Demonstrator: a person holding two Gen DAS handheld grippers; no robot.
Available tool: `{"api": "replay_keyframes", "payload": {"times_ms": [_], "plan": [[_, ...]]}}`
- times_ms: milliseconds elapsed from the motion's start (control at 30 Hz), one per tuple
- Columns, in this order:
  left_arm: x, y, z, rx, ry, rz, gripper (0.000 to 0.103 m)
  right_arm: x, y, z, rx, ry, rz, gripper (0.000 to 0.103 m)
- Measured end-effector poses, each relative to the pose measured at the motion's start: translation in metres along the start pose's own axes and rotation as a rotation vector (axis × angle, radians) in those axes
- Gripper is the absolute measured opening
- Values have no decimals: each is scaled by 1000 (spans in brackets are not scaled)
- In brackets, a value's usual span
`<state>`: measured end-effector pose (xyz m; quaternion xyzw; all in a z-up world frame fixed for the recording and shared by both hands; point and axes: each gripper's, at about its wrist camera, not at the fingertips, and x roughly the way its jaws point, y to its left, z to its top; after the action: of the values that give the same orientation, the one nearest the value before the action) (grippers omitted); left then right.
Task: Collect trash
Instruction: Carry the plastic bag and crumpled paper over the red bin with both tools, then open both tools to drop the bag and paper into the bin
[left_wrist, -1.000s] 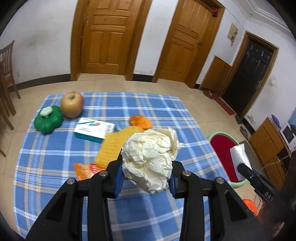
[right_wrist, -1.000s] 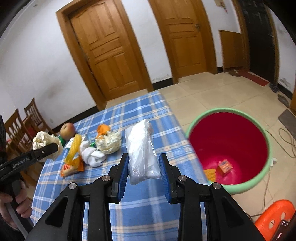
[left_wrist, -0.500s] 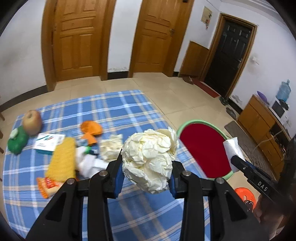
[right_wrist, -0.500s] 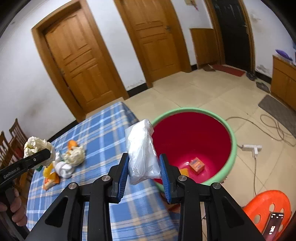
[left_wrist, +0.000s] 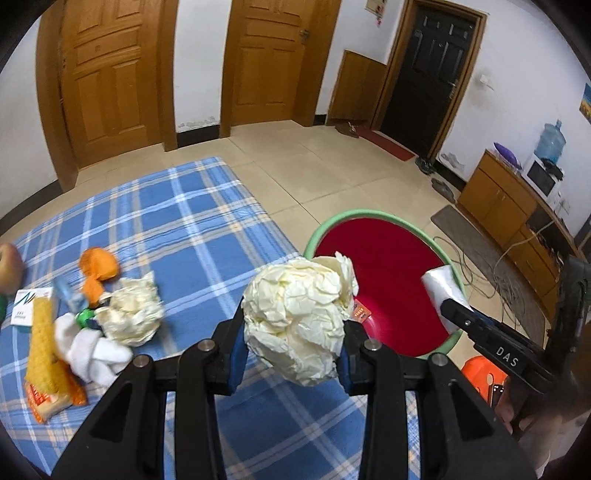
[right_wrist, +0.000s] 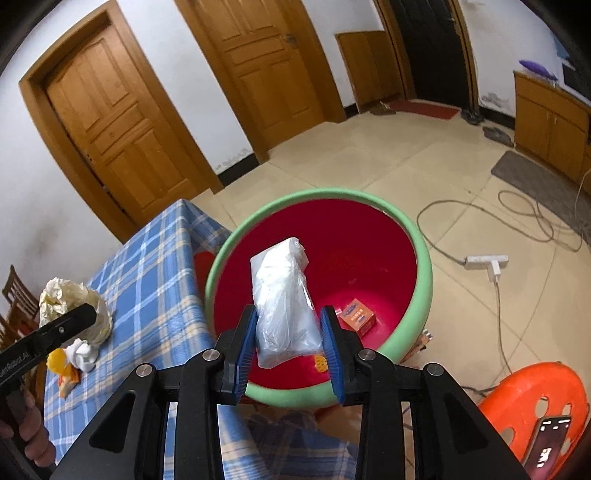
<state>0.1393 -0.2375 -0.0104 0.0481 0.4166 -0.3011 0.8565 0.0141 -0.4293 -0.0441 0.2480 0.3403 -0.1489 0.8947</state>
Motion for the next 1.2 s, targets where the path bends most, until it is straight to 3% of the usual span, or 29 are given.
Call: {"api": "replay_keyframes", "payload": {"times_ms": [267, 533, 800, 1033, 1200], "plan": [[20, -16, 4, 46, 24, -11, 39, 13, -11, 0, 18, 9, 30, 40], [42, -39, 2, 109, 60, -51, 39, -4, -22, 1, 51, -43, 7, 49], [59, -62, 4, 142, 80, -66, 39, -13, -37, -4, 110, -52, -14, 50], [54, -68, 4, 147, 69, -91, 58, -17, -43, -7, 143, -52, -16, 55], [46, -64, 1, 135, 66, -83, 60, -19, -40, -6, 142, -52, -10, 55]]}}
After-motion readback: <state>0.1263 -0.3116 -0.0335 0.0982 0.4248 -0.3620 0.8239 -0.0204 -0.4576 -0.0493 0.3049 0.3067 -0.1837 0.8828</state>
